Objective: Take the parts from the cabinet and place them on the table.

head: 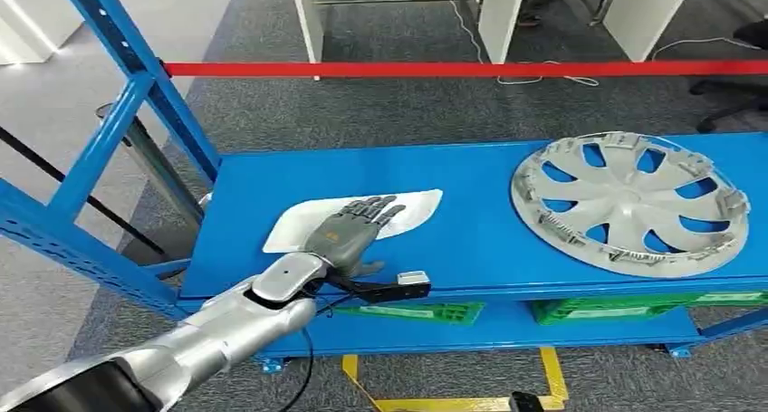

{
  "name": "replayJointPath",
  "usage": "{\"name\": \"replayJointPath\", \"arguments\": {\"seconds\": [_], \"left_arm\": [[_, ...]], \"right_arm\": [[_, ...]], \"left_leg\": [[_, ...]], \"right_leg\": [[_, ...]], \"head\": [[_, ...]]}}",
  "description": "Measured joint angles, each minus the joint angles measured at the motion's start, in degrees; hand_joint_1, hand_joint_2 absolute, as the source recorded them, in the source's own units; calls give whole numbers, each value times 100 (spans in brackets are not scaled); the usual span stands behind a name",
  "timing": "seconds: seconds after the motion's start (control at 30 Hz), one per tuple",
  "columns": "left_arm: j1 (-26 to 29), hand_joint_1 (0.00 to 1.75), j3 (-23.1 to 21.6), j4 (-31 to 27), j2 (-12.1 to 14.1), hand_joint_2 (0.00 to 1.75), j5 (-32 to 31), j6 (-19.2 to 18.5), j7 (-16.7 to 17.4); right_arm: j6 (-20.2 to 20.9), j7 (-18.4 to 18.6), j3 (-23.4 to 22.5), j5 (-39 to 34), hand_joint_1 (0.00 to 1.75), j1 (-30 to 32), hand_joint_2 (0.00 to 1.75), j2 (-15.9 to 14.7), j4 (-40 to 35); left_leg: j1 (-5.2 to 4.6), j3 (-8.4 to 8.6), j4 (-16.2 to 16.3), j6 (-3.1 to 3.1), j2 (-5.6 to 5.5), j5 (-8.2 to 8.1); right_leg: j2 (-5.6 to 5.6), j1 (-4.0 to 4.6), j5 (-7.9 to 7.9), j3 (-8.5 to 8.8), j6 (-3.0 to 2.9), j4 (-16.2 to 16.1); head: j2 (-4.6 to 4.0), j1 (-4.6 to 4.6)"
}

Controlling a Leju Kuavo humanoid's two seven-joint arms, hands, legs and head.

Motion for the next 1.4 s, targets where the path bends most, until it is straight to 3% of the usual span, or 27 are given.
{"name": "replayJointPath", "arguments": {"seconds": [0.03,0.1,0.2,0.23,0.3,0.33,0.37,0.4,0.47,0.5,0.53,0.57,0.67,0.7,0.73,0.8,0.83,0.87,0.9,1.0,1.07,1.13,1.2,1.23,1.33,1.37,1.4], "left_arm": [[-5,0,0,9,-4,175,0,2,0],[-11,0,0,13,-9,175,0,9,0],[-21,0,0,22,-28,175,0,11,6],[-29,0,0,24,-39,175,-34,33,31],[-19,0,4,33,-48,175,-131,125,166],[-12,0,18,42,-46,175,-162,173,221],[-5,0,52,50,-46,175,-206,210,260],[0,0,83,57,-46,175,-263,245,313],[-1,0,155,59,-46,175,-381,315,400],[0,0,184,59,-44,175,-429,350,440],[-8,0,228,63,-37,175,-457,380,463],[-11,175,258,72,-33,175,-488,387,501],[-33,175,402,118,30,175,-498,309,672],[-48,175,459,142,92,175,-496,242,739],[-69,175,540,173,158,175,-485,227,741],[-61,175,701,260,295,175,-472,238,680],[-33,175,768,291,335,175,-472,249,673],[1,175,841,321,399,175,-474,262,669],[31,175,907,341,435,175,-474,280,669],[67,175,1138,376,551,175,-409,310,562],[79,175,1279,391,579,175,-396,354,498],[88,175,1377,398,588,175,-404,437,433],[69,175,1489,400,579,175,-398,538,301],[56,175,1537,404,577,175,-391,571,253],[56,175,1622,426,544,175,-372,601,201],[70,175,1646,437,538,175,-372,636,201],[86,175,1668,444,531,175,-369,682,199]], "right_arm": [[0,0,0,0,0,-1,0,9,0],[0,0,0,-2,0,2,0,9,0],[4,0,0,0,0,0,0,9,0],[4,-2,0,-2,0,-3,0,9,0],[4,-2,2,9,0,3,0,9,0],[4,-9,2,13,0,15,0,9,0],[2,-22,2,15,0,27,0,9,0],[0,-35,0,20,0,29,0,9,0],[9,-68,0,22,0,17,0,9,0],[39,-83,2,22,0,14,0,9,0],[74,-92,2,22,0,4,0,13,0],[79,-103,2,26,0,1,0,13,0],[66,-85,0,76,0,21,0,15,0],[46,-90,-2,87,0,13,0,22,0],[-2,-98,-2,94,0,4,0,26,0],[-72,-175,-2,92,0,9,0,26,0],[-81,-219,-2,92,0,13,0,26,0],[-94,-257,-2,92,0,17,0,26,0],[-107,-293,-4,92,0,23,0,26,0],[-140,-384,-7,94,0,16,0,33,0],[-157,-424,-11,98,0,4,0,44,0],[-175,-459,-15,98,0,-1,0,44,0],[-192,-494,-22,81,0,-1,0,44,0],[-208,-522,-28,76,0,-4,0,44,0],[-214,-540,-72,70,0,-11,0,44,0],[-225,-551,-81,77,0,-2,0,44,0],[-240,-571,-92,77,0,4,0,44,0]], "left_leg": [[-18,56,-114,10,3,-41],[-30,21,-103,10,-6,-58],[21,86,-234,88,-10,17],[23,78,-233,129,-7,20],[15,65,-231,142,-1,12],[14,60,-228,143,0,12],[15,63,-226,142,-1,11],[20,66,-218,138,-2,8],[36,76,-182,96,-13,-21],[31,71,-154,54,-14,-49],[-27,20,-95,24,-18,-67],[-21,2,-106,0,-17,-43],[-8,15,-98,-51,-16,-53],[2,-6,-13,-93,-10,-143],[5,-123,262,-128,-6,-318],[20,-555,1210,-174,-5,-750],[23,-733,1578,-182,-5,-865],[23,-809,1701,-181,-4,-844],[23,-761,1587,-166,-4,-692],[-6,-187,208,-33,-4,99],[-37,-44,-117,3,2,27],[-45,-66,-96,12,-3,10],[17,10,-215,59,4,56],[26,28,-233,96,7,59],[21,19,-226,109,8,61],[21,21,-223,109,8,60],[23,25,-218,107,8,59]], "right_leg": [[11,38,-14,-24,34,19],[-16,19,5,-36,95,-7],[-22,10,-101,-102,187,75],[-18,9,-313,-250,207,414],[-19,5,-742,-711,246,1383],[-20,5,-824,-874,263,1700],[-21,2,-761,-908,270,1738],[-23,-3,-568,-801,277,1518],[-29,-20,-29,-304,276,499],[-31,-29,29,-133,282,112],[-23,-5,-35,-6,261,17],[-10,-12,-41,-47,189,47],[-2,-12,-27,-44,94,29],[-8,-27,-18,-31,46,21],[-9,-30,-25,-28,-1,21],[-9,-22,-34,-27,-23,21],[-8,-17,-37,-27,-27,21],[-2,-14,-37,-22,-27,21],[7,-9,-40,-13,-29,22],[16,12,-60,29,-28,21],[5,50,-76,-5,12,32],[-16,41,-64,1,65,6],[-6,44,-138,-25,126,46],[-14,52,-277,-106,144,235],[-13,37,-827,-743,196,1533],[-14,39,-836,-867,210,1751],[-15,36,-711,-846,219,1673]], "head": [[0,-2],[0,7],[0,22],[2,35],[0,44],[0,50],[0,46],[0,50],[0,50],[0,52],[0,74],[2,48],[2,44],[0,37],[0,9],[0,13],[0,9],[0,9],[0,11],[0,4],[0,7],[0,6],[2,4],[0,44],[0,66],[0,74],[0,66]]}}
